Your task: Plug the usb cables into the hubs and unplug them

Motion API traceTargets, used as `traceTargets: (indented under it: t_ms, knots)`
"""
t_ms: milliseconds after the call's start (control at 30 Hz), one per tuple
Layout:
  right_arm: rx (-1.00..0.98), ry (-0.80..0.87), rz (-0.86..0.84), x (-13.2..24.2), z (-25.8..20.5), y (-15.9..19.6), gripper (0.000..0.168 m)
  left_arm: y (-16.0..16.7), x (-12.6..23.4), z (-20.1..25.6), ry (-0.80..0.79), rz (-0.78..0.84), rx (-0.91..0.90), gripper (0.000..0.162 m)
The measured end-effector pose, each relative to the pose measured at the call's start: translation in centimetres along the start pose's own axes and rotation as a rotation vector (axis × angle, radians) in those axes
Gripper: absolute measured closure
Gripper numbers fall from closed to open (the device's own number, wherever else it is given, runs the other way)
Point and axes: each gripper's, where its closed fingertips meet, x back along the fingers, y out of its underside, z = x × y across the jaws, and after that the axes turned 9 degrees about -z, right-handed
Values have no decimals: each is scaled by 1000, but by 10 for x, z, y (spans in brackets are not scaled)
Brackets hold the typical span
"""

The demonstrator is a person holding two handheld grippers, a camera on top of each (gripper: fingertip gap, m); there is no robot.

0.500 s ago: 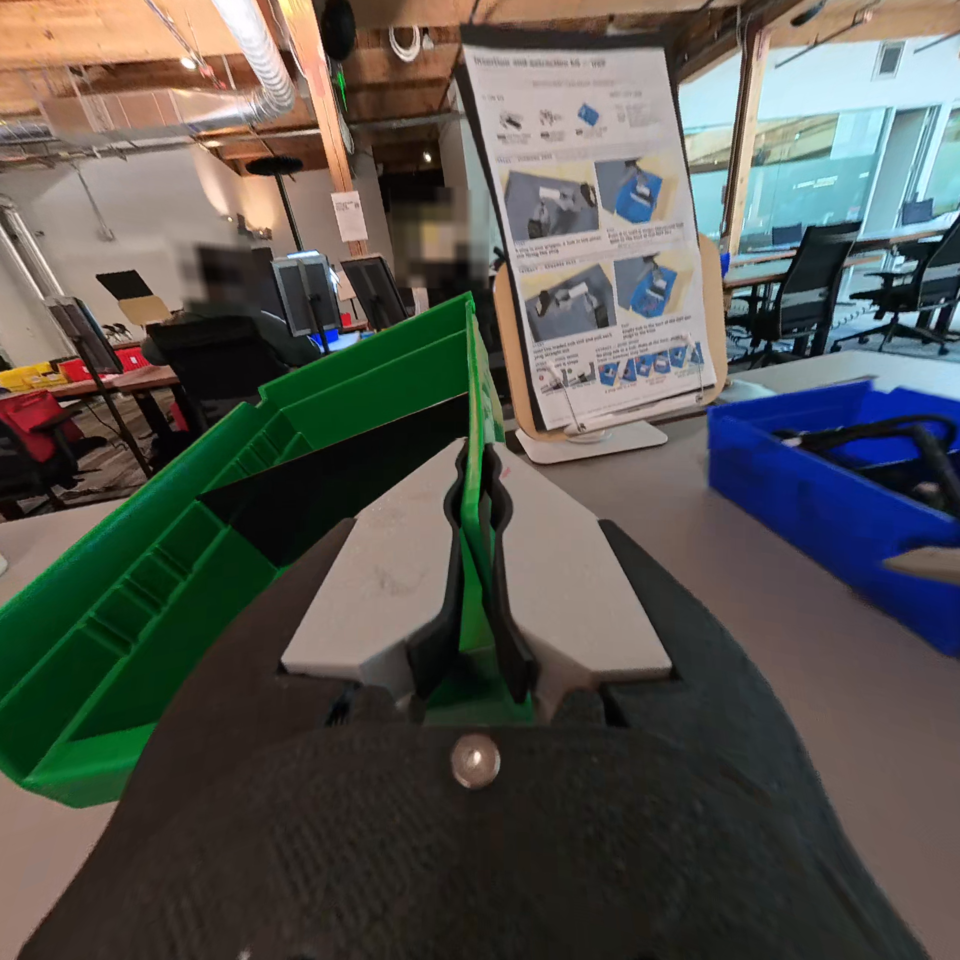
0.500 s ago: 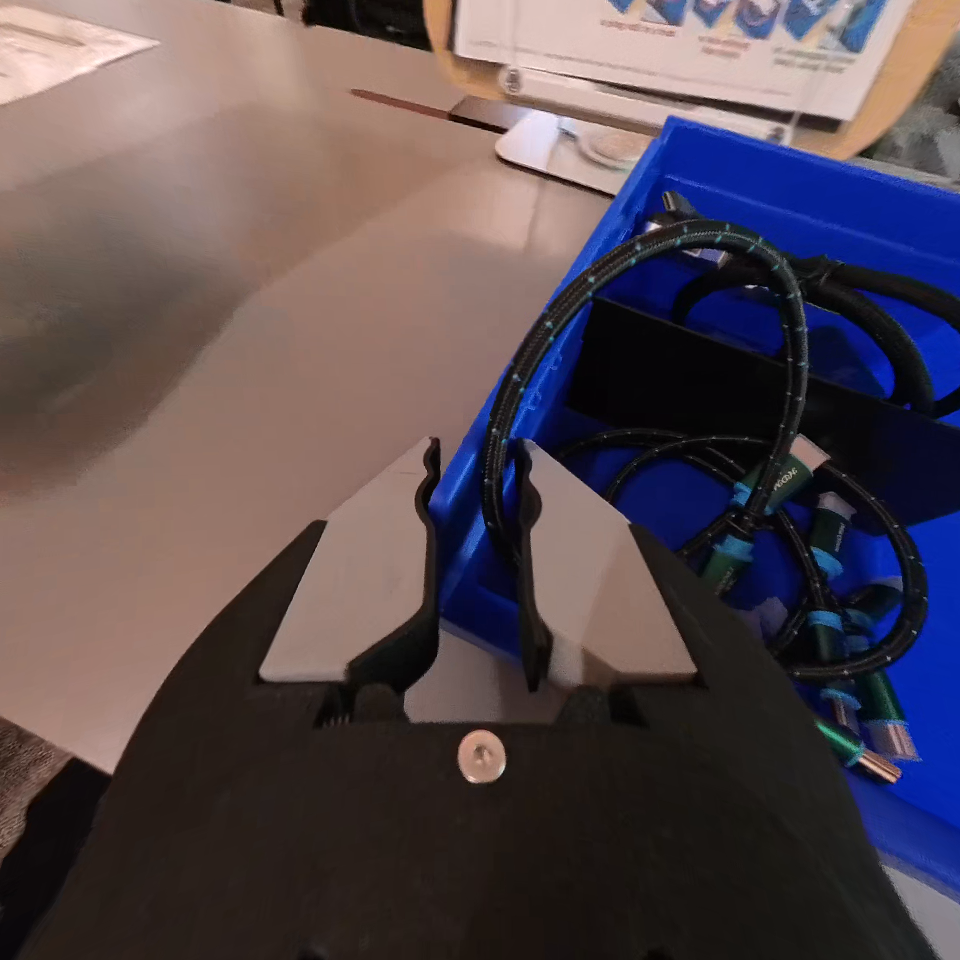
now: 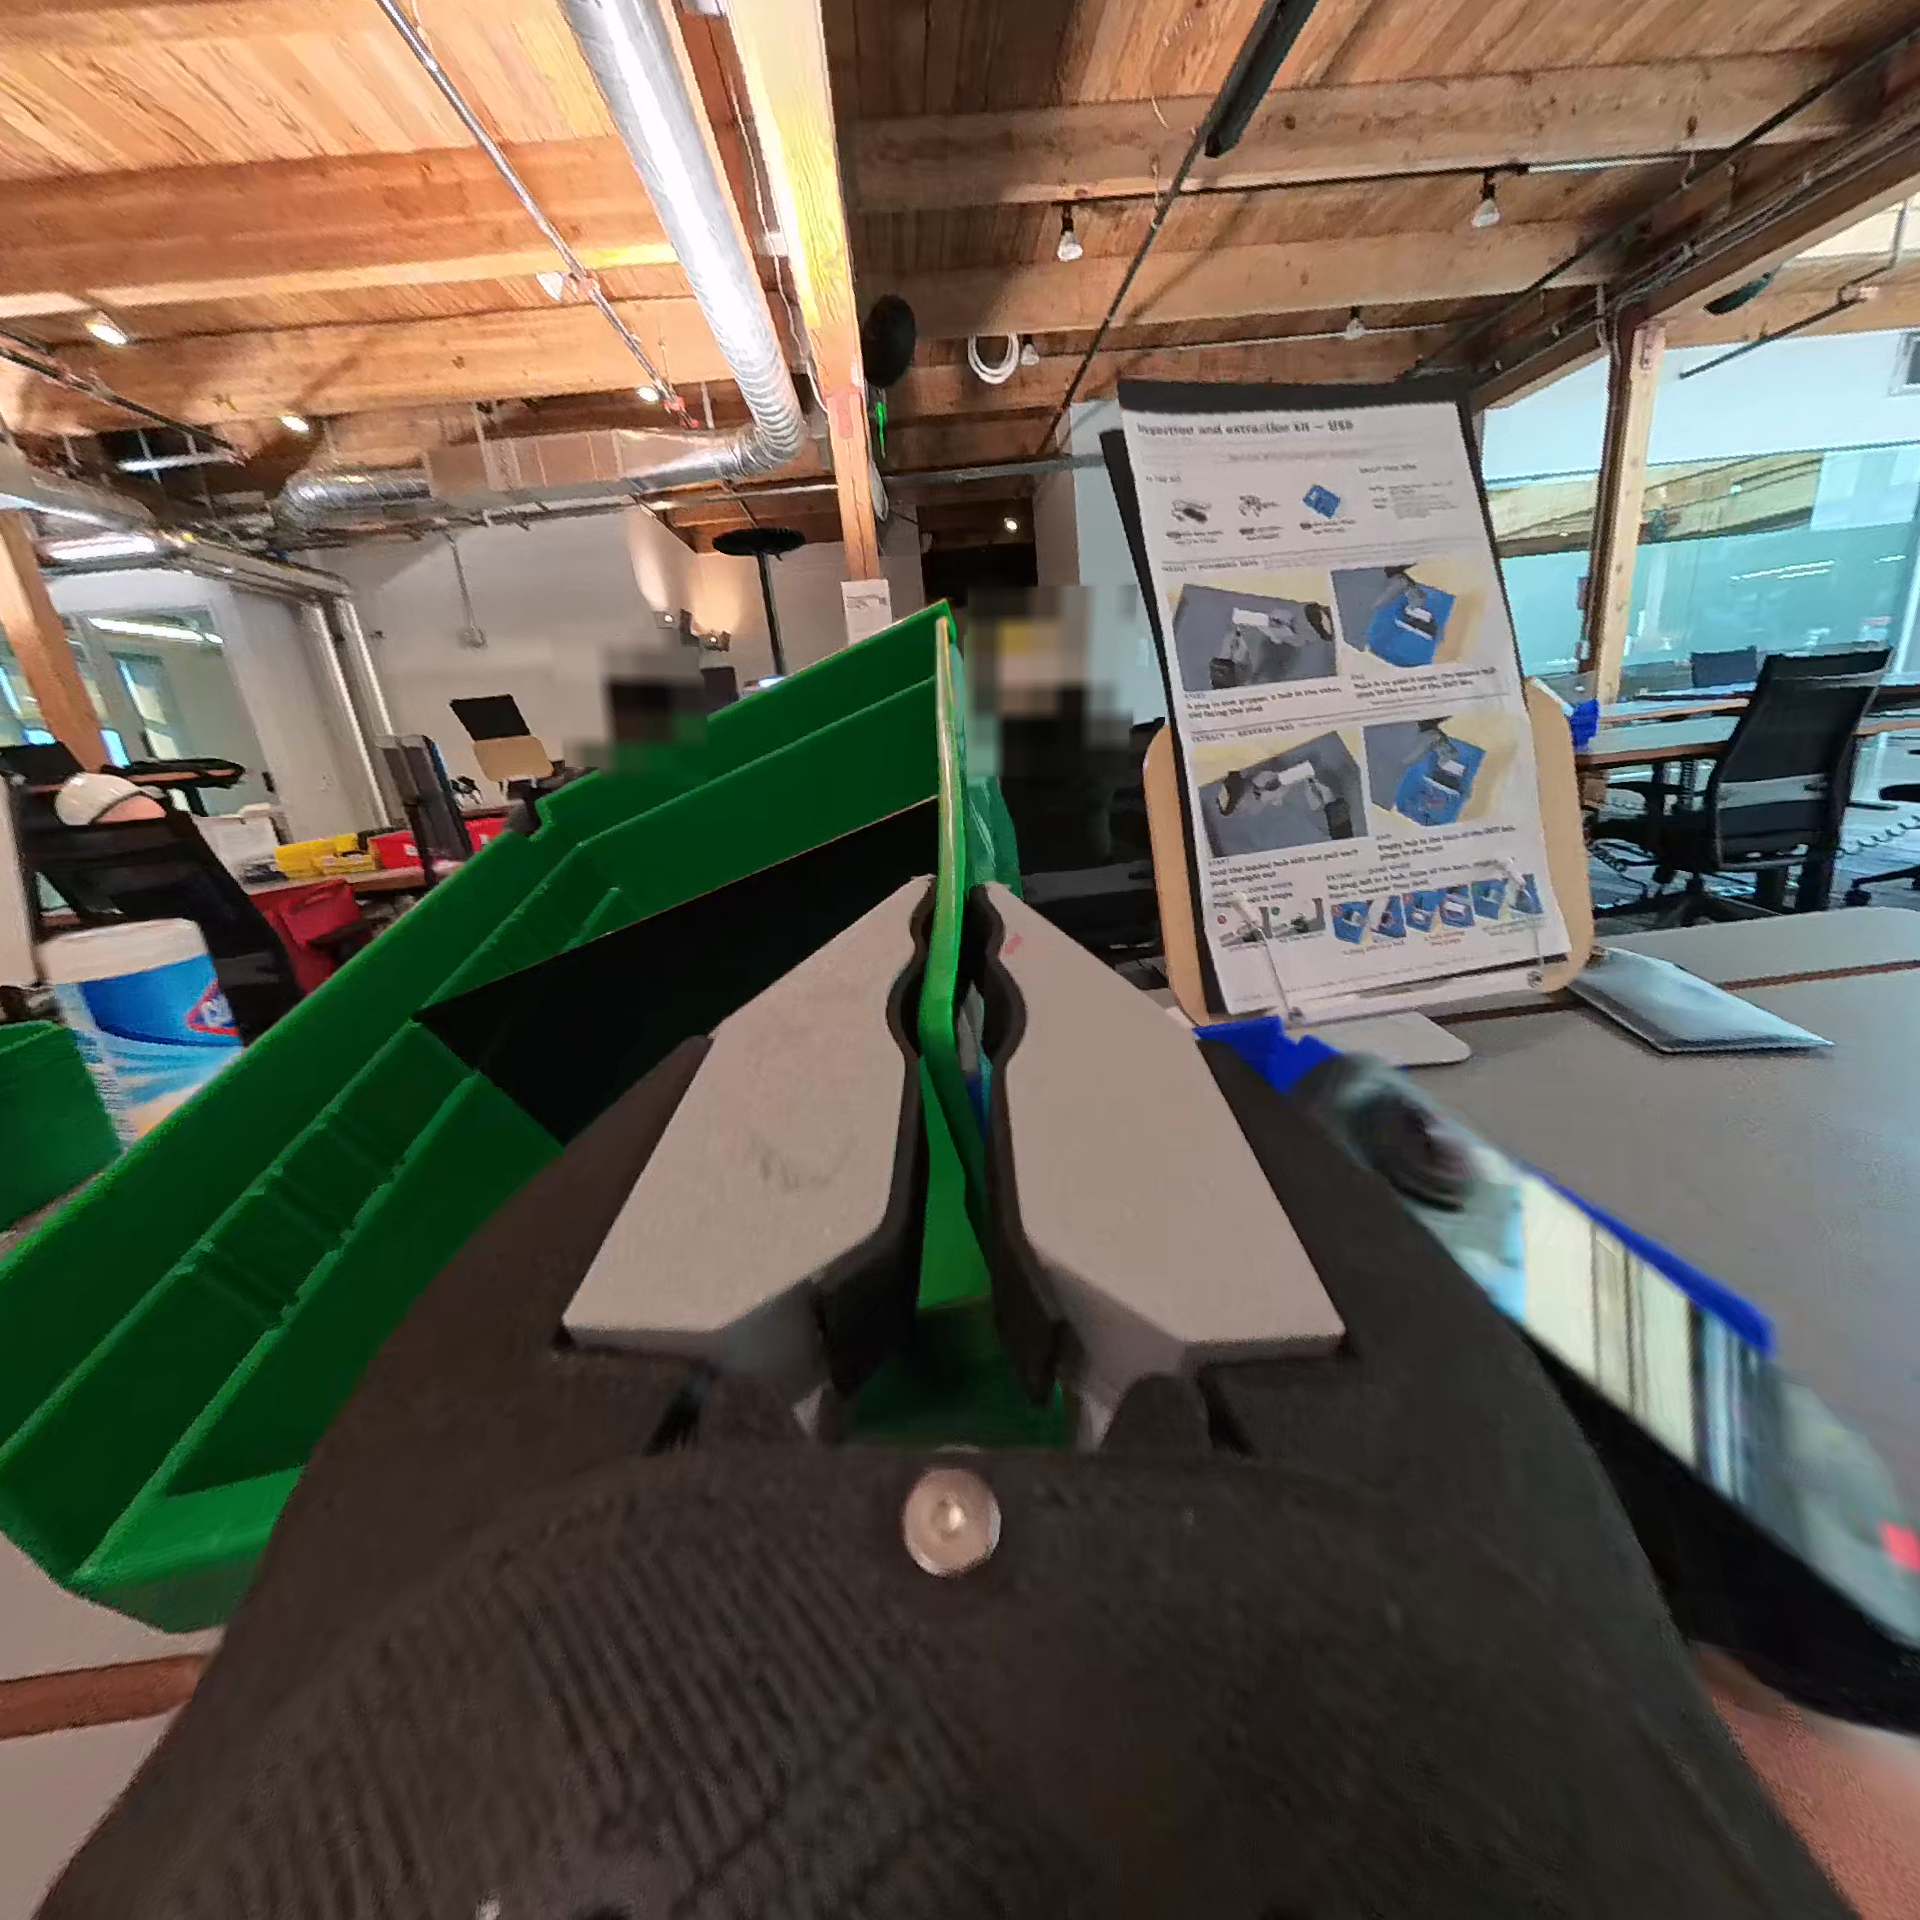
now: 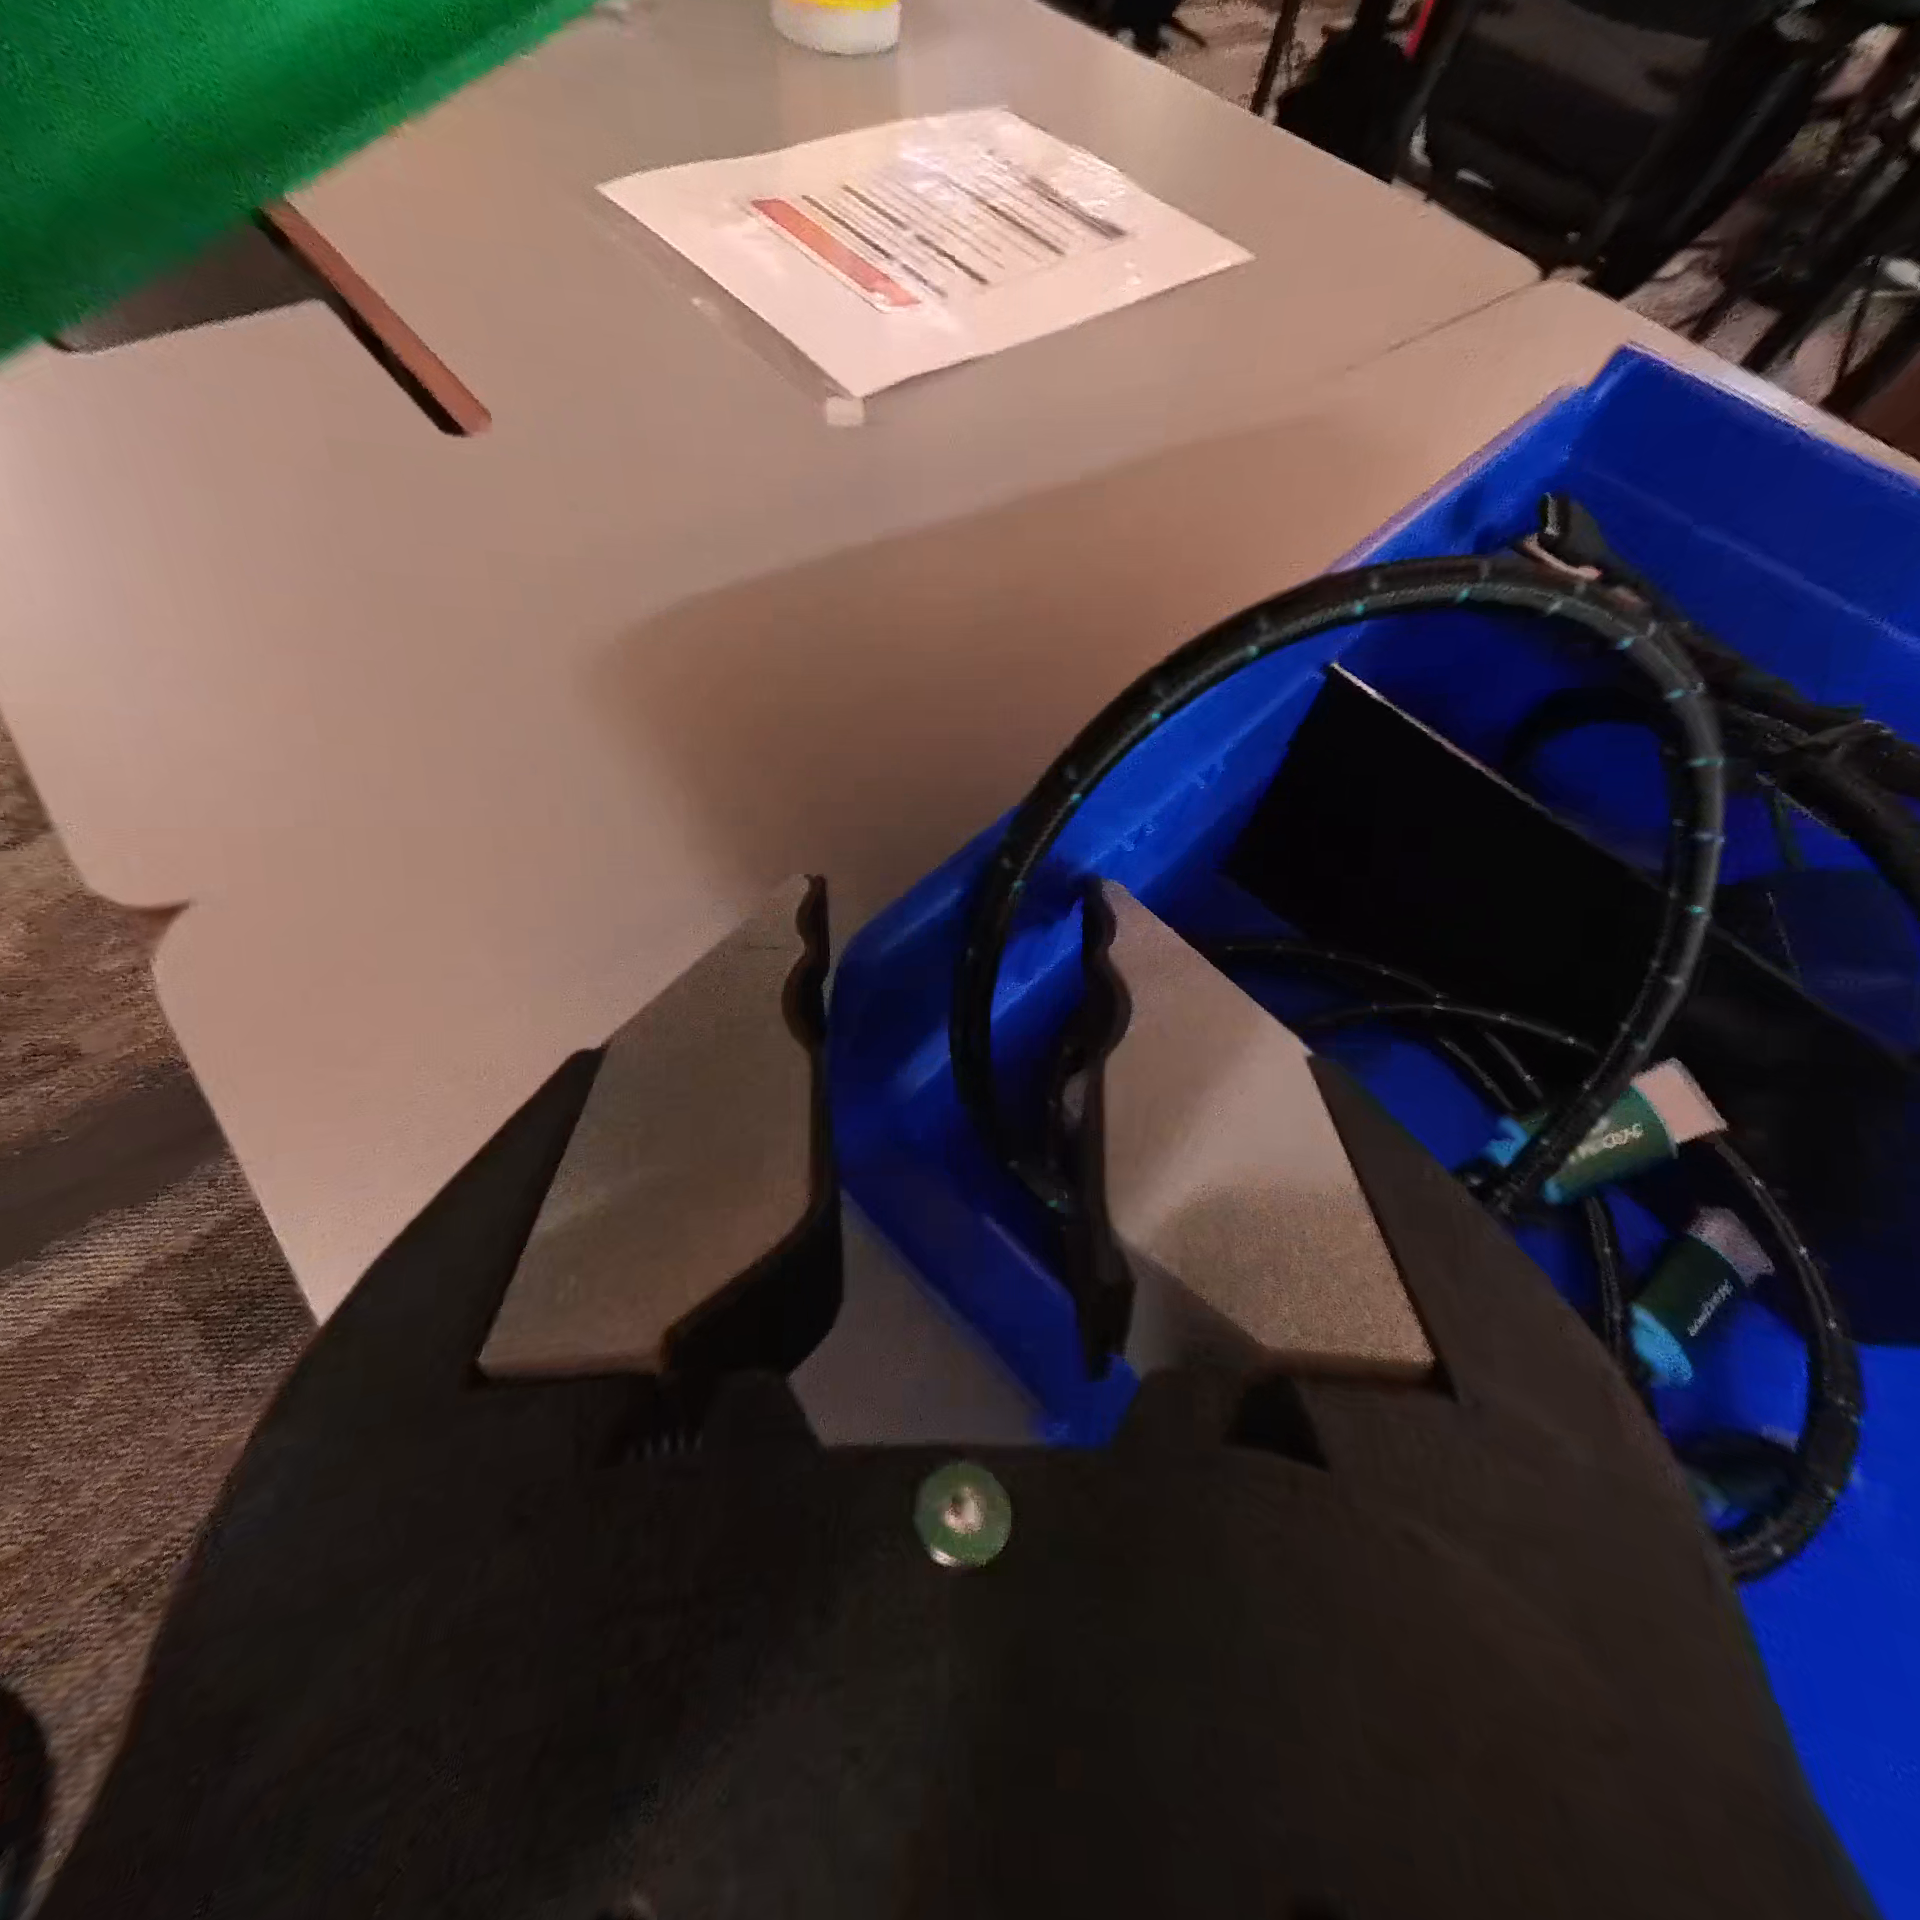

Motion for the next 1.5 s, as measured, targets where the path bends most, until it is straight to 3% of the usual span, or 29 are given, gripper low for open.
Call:
traceTargets:
  t_ms: [100, 167, 300, 433, 600, 667, 767, 833, 900, 1000, 1167, 1400, 1500]
  knots:
    - [9, -76, 69, 3, -22, -35, 131, -7, 14, -12, -34, 21, -14, 160]
    - [54, -106, 134, 26, -26, -46, 126, -11, 21, -20, -58, 28, -40, 160]
    - [127, -133, 235, 85, -1, -35, 132, -15, 25, -21, -91, 42, -86, 160]
    - [96, -239, 299, 153, 44, 3, 159, -20, 21, 8, -33, 41, -140, 160]
    - [63, -192, 277, 228, 109, 81, 146, -30, 21, 65, 116, 65, -180, 160]
    - [104, -124, 254, 252, 136, 118, 155, -31, 22, 88, 174, 63, -176, 160]
    - [117, -128, 249, 285, 167, 164, 161, -28, 19, 135, 271, 22, -210, 160]
    - [77, -150, 257, 300, 190, 177, 155, -26, 13, 173, 342, -30, -245, 160]
    - [61, -96, 223, 316, 217, 185, 148, -27, 8, 213, 415, -50, -262, 160]
    - [22, 76, 330, 364, 268, 183, 166, -27, 1, 275, 534, -31, -264, 160]
    - [-171, 30, 474, 427, 306, 188, 168, -4, -23, 377, 708, -42, -271, 160]
    - [-198, 42, 409, 420, 311, 204, 168, 98, -52, 514, 909, -215, -212, 160]
    - [-155, 68, 361, 407, 304, 206, 168, 122, -54, 557, 919, -247, -272, 160]
